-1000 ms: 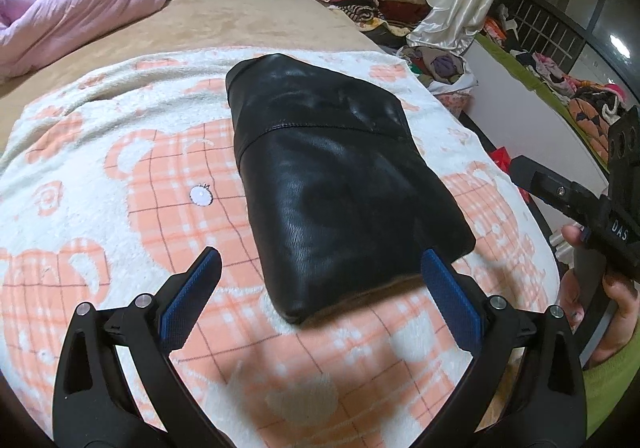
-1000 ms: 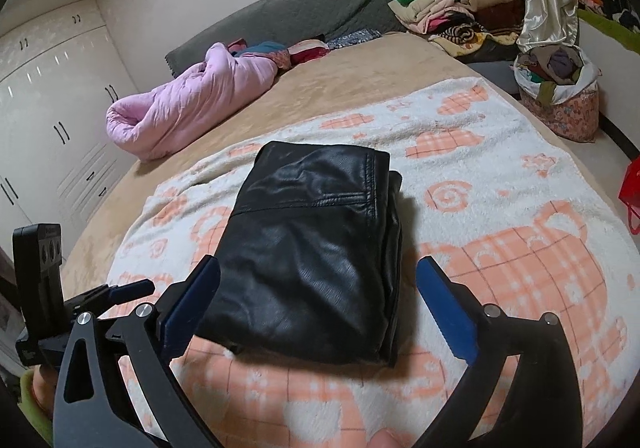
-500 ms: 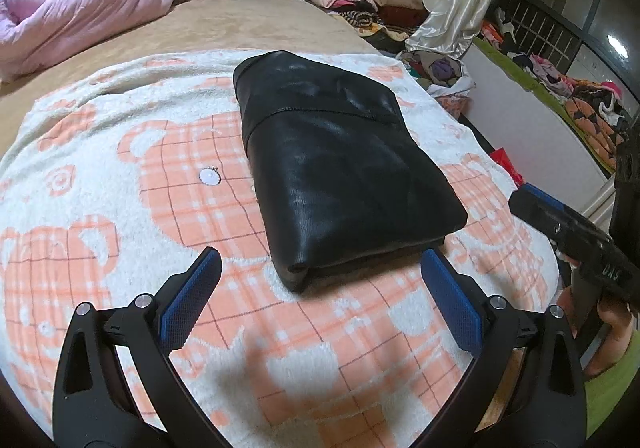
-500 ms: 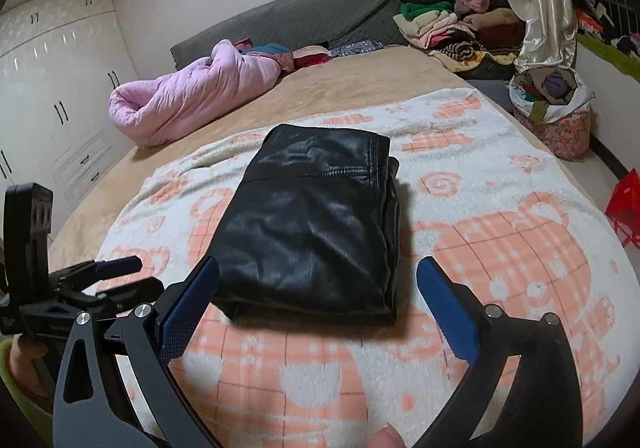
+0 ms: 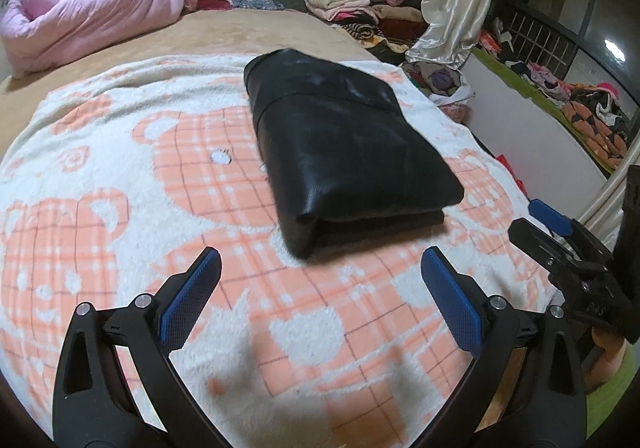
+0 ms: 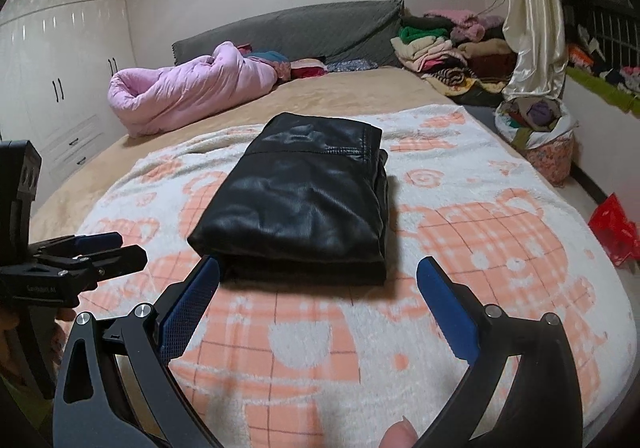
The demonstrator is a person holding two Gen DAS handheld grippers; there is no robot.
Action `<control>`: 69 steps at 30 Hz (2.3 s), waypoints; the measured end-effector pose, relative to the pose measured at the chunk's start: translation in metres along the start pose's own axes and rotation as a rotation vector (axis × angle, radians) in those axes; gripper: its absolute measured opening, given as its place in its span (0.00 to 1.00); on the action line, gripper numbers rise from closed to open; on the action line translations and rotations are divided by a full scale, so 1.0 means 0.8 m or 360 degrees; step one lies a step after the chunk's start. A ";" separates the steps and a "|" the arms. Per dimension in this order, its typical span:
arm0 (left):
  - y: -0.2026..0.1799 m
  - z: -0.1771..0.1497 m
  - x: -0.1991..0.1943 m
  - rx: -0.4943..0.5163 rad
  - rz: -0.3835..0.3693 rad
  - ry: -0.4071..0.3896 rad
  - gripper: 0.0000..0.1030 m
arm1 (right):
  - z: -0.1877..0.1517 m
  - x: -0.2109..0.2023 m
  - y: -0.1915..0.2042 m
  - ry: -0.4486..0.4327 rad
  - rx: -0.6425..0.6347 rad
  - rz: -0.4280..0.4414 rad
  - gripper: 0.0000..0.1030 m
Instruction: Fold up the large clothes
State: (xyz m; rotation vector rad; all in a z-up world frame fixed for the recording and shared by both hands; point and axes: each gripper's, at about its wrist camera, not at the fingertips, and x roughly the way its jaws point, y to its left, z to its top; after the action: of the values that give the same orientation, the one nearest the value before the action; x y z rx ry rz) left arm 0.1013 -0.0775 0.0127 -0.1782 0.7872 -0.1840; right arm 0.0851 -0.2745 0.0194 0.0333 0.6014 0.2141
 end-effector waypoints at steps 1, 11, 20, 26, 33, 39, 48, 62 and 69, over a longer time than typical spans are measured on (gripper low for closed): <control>0.002 -0.003 0.000 -0.0005 0.0009 0.0000 0.91 | -0.003 -0.001 0.002 -0.0009 -0.0007 -0.0009 0.96; 0.015 -0.025 0.003 -0.0037 0.0078 0.0023 0.91 | -0.039 0.001 0.007 0.0050 0.0004 -0.0068 0.96; 0.019 -0.031 0.006 -0.0048 0.0078 0.0044 0.91 | -0.048 0.010 0.009 0.0106 0.0026 -0.0065 0.96; 0.013 -0.032 0.006 -0.0027 0.0071 0.0052 0.91 | -0.048 0.012 0.010 0.0111 0.0023 -0.0065 0.96; 0.012 -0.033 0.006 -0.0026 0.0070 0.0054 0.91 | -0.047 0.013 0.009 0.0119 0.0041 -0.0063 0.96; 0.012 -0.033 0.006 -0.0026 0.0083 0.0058 0.91 | -0.047 0.012 0.010 0.0127 0.0043 -0.0063 0.96; 0.014 -0.032 0.006 -0.0029 0.0087 0.0063 0.91 | -0.046 0.010 0.009 0.0120 0.0047 -0.0063 0.96; 0.015 -0.032 0.003 -0.0032 0.0081 0.0067 0.91 | -0.047 0.006 0.009 0.0120 0.0033 -0.0076 0.96; 0.016 -0.031 0.002 -0.0031 0.0084 0.0063 0.91 | -0.047 0.004 0.010 0.0123 0.0029 -0.0078 0.96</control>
State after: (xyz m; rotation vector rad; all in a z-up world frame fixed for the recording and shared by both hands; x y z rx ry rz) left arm 0.0858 -0.0675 -0.0088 -0.1725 0.8323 -0.1299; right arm 0.0645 -0.2673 -0.0128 0.0278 0.6807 0.1626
